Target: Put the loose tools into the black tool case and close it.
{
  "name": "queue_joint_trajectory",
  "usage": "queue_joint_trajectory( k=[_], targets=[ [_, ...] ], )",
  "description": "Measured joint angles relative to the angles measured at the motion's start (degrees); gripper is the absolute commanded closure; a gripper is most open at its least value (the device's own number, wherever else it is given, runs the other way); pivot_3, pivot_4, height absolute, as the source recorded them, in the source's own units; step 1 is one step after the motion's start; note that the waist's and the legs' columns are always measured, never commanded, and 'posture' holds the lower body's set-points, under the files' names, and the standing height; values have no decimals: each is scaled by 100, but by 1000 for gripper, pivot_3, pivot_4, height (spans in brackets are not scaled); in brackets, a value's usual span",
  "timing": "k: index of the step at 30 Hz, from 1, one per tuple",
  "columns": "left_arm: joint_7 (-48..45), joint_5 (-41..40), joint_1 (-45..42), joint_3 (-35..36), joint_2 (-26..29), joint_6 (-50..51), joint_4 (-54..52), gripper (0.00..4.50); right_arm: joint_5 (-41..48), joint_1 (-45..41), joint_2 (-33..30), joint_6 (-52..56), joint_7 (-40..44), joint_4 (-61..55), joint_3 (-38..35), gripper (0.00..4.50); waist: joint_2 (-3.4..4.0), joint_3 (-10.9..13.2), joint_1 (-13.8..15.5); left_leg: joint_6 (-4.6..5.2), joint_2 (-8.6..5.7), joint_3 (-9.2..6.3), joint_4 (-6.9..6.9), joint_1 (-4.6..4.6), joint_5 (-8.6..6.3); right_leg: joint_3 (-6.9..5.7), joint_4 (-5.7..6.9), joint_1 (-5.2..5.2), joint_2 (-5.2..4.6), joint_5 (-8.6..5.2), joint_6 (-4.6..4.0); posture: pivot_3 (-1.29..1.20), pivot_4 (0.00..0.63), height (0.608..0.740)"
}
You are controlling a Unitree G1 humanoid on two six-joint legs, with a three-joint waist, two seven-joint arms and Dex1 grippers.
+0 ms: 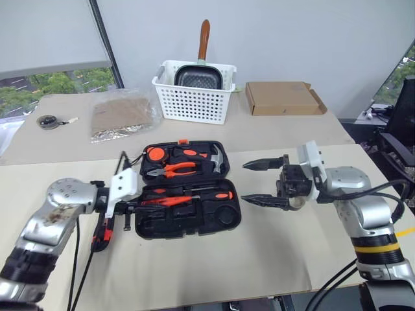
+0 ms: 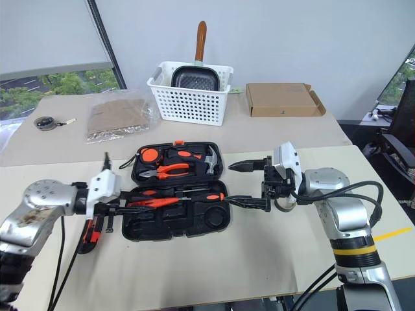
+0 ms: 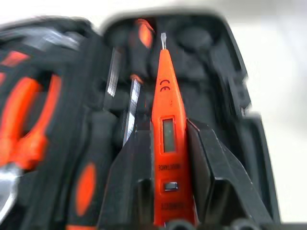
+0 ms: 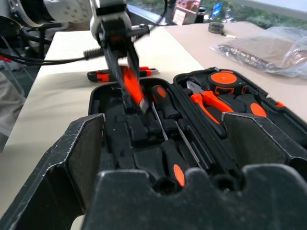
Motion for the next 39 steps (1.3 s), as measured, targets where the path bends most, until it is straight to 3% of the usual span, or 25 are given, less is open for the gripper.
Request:
queue_joint_trajectory(
  k=[7,31,33,35,39],
  targets=[
    [-105,557,-360,-249,5,-151,560,3990,1,193,-40,9,-182,-188,-34,0,0,0,-4,9,-1,0,0,-6,-4,2,-4,-1,0,-1,2,0,150,700],
    [212,1259,-551,-733,-337,-77,374,3990,-4,220,-40,-114,-126,-133,-27,0,7,-6,94,22,-8,-4,22,12,-5,8,3,27,-8,0,8,0,150,700],
    [210,1260,-570,-733,-348,-131,410,2984,-4,250,-40,-127,-127,-133,-25,0,7,-6,105,24,-8,-4,25,12,-5,8,3,29,-9,1,9,0,150,700],
    [215,1260,-570,-740,-372,-142,410,2536,-4,254,-40,-132,-127,-133,-23,0,8,-7,102,24,-7,-4,24,12,-5,9,4,28,-9,1,10,0,150,700],
    [341,1229,-554,-639,-441,-136,427,1043,-4,261,-40,-156,-118,-132,-19,0,8,-7,59,24,-5,-4,19,9,-5,8,3,24,-5,1,10,0,150,700]
  ],
)
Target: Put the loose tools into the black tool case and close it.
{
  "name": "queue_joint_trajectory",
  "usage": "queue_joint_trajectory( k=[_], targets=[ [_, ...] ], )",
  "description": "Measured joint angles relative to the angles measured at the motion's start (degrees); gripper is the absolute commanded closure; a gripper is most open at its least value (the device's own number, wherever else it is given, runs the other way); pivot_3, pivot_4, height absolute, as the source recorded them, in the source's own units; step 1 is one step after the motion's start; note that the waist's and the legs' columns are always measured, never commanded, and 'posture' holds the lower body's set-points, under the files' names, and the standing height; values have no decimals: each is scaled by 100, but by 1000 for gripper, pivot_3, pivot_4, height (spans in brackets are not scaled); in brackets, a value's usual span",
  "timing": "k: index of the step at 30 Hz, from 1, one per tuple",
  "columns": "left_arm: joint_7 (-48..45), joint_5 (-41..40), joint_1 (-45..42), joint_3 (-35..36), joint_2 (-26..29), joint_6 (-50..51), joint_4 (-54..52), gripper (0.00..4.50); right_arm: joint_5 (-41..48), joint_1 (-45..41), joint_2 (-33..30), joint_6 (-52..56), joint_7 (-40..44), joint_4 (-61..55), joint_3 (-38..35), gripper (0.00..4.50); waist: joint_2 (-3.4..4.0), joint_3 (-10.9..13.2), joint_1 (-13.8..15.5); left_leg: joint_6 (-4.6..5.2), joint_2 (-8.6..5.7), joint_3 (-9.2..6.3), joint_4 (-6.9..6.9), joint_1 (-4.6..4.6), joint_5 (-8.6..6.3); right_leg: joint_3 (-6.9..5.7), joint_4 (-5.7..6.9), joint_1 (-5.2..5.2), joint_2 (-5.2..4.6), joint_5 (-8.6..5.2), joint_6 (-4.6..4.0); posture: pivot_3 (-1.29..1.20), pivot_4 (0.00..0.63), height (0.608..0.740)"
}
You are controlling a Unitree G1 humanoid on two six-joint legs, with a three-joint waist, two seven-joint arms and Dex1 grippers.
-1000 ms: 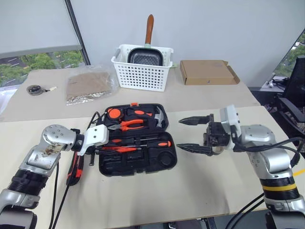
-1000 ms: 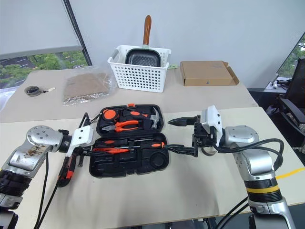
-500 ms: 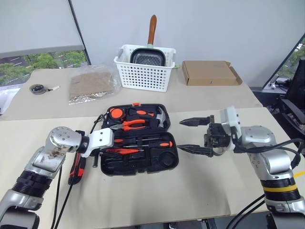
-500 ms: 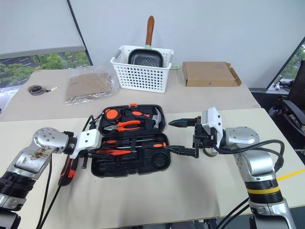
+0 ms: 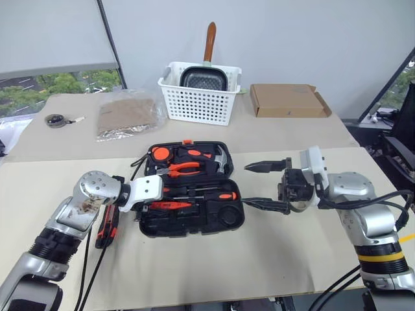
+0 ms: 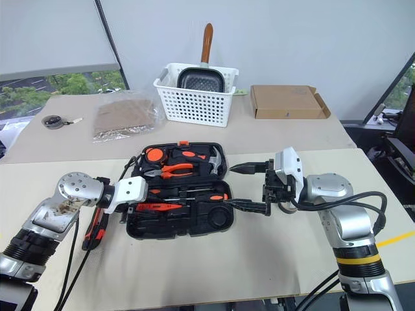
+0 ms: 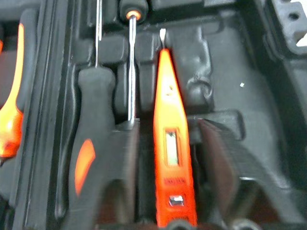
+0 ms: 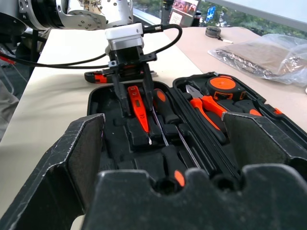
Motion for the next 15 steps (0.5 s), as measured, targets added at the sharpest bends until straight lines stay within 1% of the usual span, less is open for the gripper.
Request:
queue_joint_trajectory(
  k=[1,3,4,7,9,10,11,12,13,14,15],
  targets=[
    [3,-23,18,28,-21,0,-2,679,0,0,0,-5,7,1,0,0,0,0,-8,0,0,1,0,1,0,0,1,0,0,0,0,0,150,700],
    [71,-141,77,111,-101,38,11,679,-1,0,1,-8,26,18,6,0,0,1,-17,0,1,0,3,-3,1,-1,3,-2,0,1,0,0,150,700],
    [178,-344,132,322,-221,130,10,679,-1,0,11,-10,35,37,18,0,-3,2,-23,0,2,-2,9,-6,1,-1,7,-3,0,1,1,0,150,700],
    [196,-979,276,941,-239,396,-163,679,-3,3,49,-18,41,44,43,0,-5,3,-50,0,3,-3,13,-7,1,-1,9,-5,-3,1,1,0,150,700],
    [186,-1464,414,1349,-235,640,-396,1195,-6,3,52,-26,46,63,46,0,-5,3,-62,0,3,-3,11,-7,1,0,7,-5,-4,1,1,0,150,700],
    [185,-1636,468,1474,-237,734,-491,1349,-7,0,59,-35,47,73,49,0,-5,3,-62,0,2,-2,11,-6,0,0,6,-5,-4,1,1,0,150,700],
    [202,-1810,535,1583,-244,834,-591,1799,-9,1,69,-51,53,88,53,0,-5,3,-62,0,2,-2,10,-7,0,0,5,-5,-4,1,1,0,150,700],
    [222,-1871,563,1626,-261,896,-628,1976,-10,1,73,-59,54,102,55,0,-5,3,-62,0,1,-1,9,-6,0,0,5,-5,-4,1,1,0,150,700],
    [264,-1885,598,1630,-281,897,-627,2470,-12,0,85,-68,54,108,62,0,-5,3,-60,0,1,-1,9,-6,0,0,6,-5,-3,1,1,0,150,700],
    [288,-1866,658,1627,-289,862,-623,2733,-14,-1,108,-77,53,108,75,0,-5,3,-60,0,1,-1,10,-5,1,-1,6,-4,-3,1,1,0,150,700],
    [295,-1807,730,1605,-307,805,-584,3177,-17,-1,132,-90,52,110,96,0,-5,3,-60,-1,1,0,10,-4,1,-1,7,-4,-3,1,1,0,150,700]
  ],
)
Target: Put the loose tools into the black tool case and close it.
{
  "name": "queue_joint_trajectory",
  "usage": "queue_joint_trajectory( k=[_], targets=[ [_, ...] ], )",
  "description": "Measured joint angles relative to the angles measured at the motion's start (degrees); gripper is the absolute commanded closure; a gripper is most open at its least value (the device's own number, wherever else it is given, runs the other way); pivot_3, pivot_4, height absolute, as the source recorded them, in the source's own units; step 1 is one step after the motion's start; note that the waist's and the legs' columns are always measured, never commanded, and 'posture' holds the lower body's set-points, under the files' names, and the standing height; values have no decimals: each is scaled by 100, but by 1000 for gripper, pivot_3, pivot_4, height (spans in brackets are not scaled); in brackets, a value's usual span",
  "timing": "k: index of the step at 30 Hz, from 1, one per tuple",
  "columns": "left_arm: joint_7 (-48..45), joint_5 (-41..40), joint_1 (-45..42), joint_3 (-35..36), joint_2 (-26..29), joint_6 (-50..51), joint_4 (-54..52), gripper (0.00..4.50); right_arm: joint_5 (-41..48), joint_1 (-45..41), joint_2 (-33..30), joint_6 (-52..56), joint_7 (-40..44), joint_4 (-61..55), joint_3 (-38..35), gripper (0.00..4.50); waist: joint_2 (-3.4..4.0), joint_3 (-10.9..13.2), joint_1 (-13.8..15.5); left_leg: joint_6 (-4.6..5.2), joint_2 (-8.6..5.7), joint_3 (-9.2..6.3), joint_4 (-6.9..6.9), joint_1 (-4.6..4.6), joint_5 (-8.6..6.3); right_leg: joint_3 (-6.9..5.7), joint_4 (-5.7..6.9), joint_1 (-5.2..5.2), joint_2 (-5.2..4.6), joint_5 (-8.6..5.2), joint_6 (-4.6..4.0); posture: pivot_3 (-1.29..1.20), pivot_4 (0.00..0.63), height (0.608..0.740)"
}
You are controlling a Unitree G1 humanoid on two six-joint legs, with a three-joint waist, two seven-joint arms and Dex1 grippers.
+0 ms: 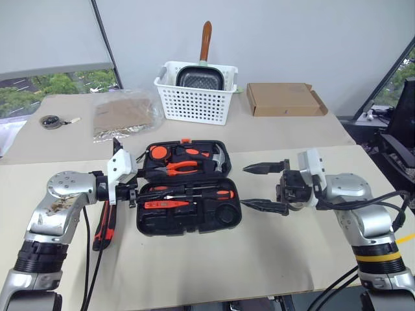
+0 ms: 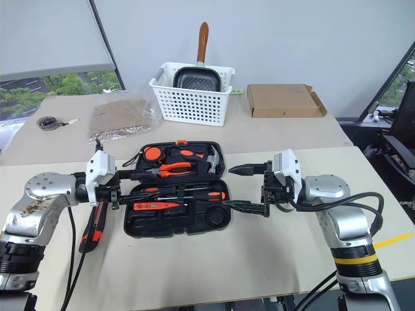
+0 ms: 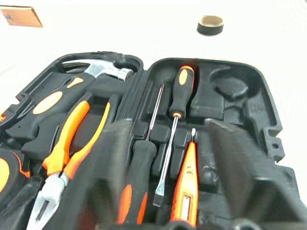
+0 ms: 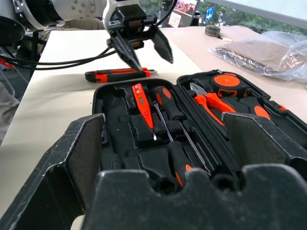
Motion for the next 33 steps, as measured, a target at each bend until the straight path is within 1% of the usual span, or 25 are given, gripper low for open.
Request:
queue_joint_trajectory(
  k=[3,4,8,17,24,30,33],
  targets=[
    [-13,224,41,-218,-50,-222,282,4263,-15,0,57,-13,-4,11,59,0,0,0,13,-2,-1,-1,2,-1,1,-1,2,0,0,0,0,0,150,700],
    [-28,268,41,-284,-74,-296,385,4385,-23,0,57,-13,-3,12,72,0,0,0,14,-2,-1,-1,2,-1,1,-1,2,0,0,0,0,0,150,700],
    [-65,503,9,-555,-220,-552,815,4385,-34,0,54,-20,-8,16,75,0,0,0,3,-1,0,-1,1,-2,1,-1,1,-1,0,0,-1,0,150,700],
    [-112,939,-283,-875,-291,-1206,1452,4385,-33,69,10,-20,-102,-83,65,0,0,-2,6,-1,0,0,3,2,1,-1,3,1,-1,1,-1,0,150,700],
    [-117,1127,-367,-957,-288,-1473,1560,4385,-33,72,-41,-20,-113,-85,65,0,4,-4,1,-1,1,0,2,11,0,1,7,6,-3,1,-1,0,150,700],
    [62,921,-20,-705,-399,-1589,1382,4385,-31,74,-47,-20,-112,-88,66,0,5,-5,-4,3,1,2,2,5,-2,1,2,4,-5,1,-1,0,150,700],
    [292,605,378,-294,-411,-1374,1044,4385,-30,61,-34,-20,-94,-72,91,0,4,-4,-17,4,4,2,2,0,-2,1,3,-3,-6,1,-1,0,150,700]
  ],
)
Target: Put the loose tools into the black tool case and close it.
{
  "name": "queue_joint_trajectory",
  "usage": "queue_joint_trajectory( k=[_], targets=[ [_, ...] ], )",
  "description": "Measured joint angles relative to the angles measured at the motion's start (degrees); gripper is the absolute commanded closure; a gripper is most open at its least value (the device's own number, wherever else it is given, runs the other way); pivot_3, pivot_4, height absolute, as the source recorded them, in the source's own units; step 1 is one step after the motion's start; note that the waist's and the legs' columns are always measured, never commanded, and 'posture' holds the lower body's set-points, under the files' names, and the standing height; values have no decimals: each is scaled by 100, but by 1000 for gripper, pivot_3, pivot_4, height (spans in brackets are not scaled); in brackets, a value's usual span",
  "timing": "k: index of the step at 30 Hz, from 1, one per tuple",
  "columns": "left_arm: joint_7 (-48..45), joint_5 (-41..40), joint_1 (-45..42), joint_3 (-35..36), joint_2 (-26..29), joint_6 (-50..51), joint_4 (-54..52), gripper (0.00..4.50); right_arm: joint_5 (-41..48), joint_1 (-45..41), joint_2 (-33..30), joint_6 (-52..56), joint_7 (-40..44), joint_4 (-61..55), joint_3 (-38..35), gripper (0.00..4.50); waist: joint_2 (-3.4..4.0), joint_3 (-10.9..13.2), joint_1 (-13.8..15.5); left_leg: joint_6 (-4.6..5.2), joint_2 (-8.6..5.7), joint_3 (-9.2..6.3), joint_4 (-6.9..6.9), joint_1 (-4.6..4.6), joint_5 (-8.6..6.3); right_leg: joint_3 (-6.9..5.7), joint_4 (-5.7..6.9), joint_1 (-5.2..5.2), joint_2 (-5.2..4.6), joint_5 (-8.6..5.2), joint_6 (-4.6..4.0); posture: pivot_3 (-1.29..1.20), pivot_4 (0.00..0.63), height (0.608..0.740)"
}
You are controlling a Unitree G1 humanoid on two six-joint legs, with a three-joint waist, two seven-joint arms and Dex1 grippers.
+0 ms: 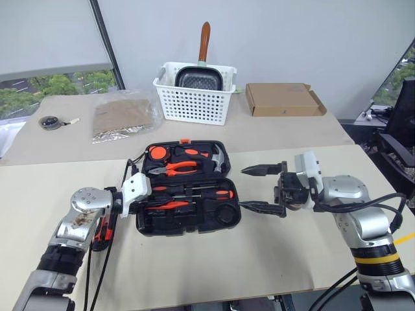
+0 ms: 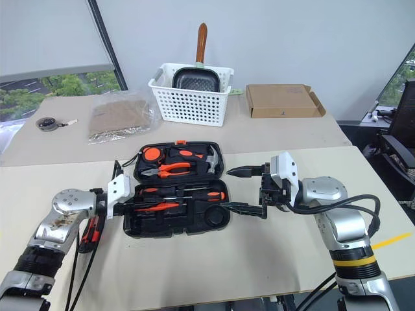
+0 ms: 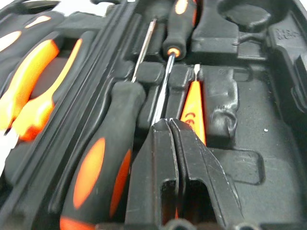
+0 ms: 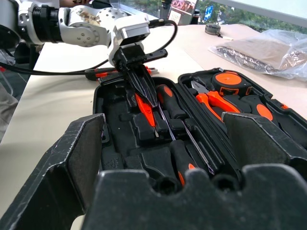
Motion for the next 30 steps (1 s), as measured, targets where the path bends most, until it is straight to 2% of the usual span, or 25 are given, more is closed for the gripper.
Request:
queue_joint_trajectory(
  k=[5,8,11,13,16,17,18,19,21,30],
  targets=[
    [755,-808,583,1045,-107,659,-1001,4385,1,-82,96,-1,126,92,78,0,-1,1,5,-1,2,-2,0,1,1,0,2,-2,-1,0,1,0,150,700],
    [1620,-1047,1159,1743,-347,1092,-1689,4385,16,-213,182,-3,242,181,132,0,-1,0,2,-1,-1,-2,-2,8,0,2,-2,4,-6,1,2,0,150,700],
    [2695,-1048,1998,2351,-791,1583,-2301,3729,50,-403,331,-2,365,300,205,0,-2,0,-29,0,0,0,-6,8,-1,2,-7,5,-6,2,3,0,150,700],
    [3242,-1048,2488,2637,-1084,1832,-2662,2893,56,-545,425,-2,462,405,261,0,-3,1,-17,0,0,-3,-6,6,-1,-1,-6,2,-5,3,1,0,150,700],
    [3890,-1028,3170,2882,-1476,2098,-3262,1870,59,-802,499,-7,659,604,298,0,-3,1,25,0,-2,-3,-4,7,-1,0,-8,6,-8,4,-1,0,150,700],
    [4072,-1002,3397,2895,-1600,2194,-3446,1593,55,-885,512,-16,749,700,310,0,-3,0,32,1,-4,-5,-3,9,-2,-1,-8,11,-9,3,-1,0,150,700],
    [4241,-940,3597,2893,-1706,2244,-3571,1046,50,-961,517,-29,836,809,319,0,-3,0,42,1,-4,-6,-2,8,-2,-2,-9,11,-9,2,-2,0,150,700],
    [4331,-900,3688,2893,-1767,2271,-3620,831,49,-993,517,-37,883,859,318,0,-4,0,51,1,-4,-7,-2,7,-2,-4,-10,11,-9,2,-2,0,150,700],
    [4737,-648,3887,2887,-1916,2387,-3737,83,41,-1044,521,-106,1023,1030,349,0,-4,0,72,0,-3,-11,-2,7,-2,-8,-9,11,-7,1,-3,0,150,700],
    [5209,-479,3818,2075,-1987,3359,-4192,30,16,-1260,514,-160,1248,1209,466,0,-11,-4,25,0,-1,-10,-6,2,-3,-6,-8,2,-4,1,-3,0,150,700]
  ],
)
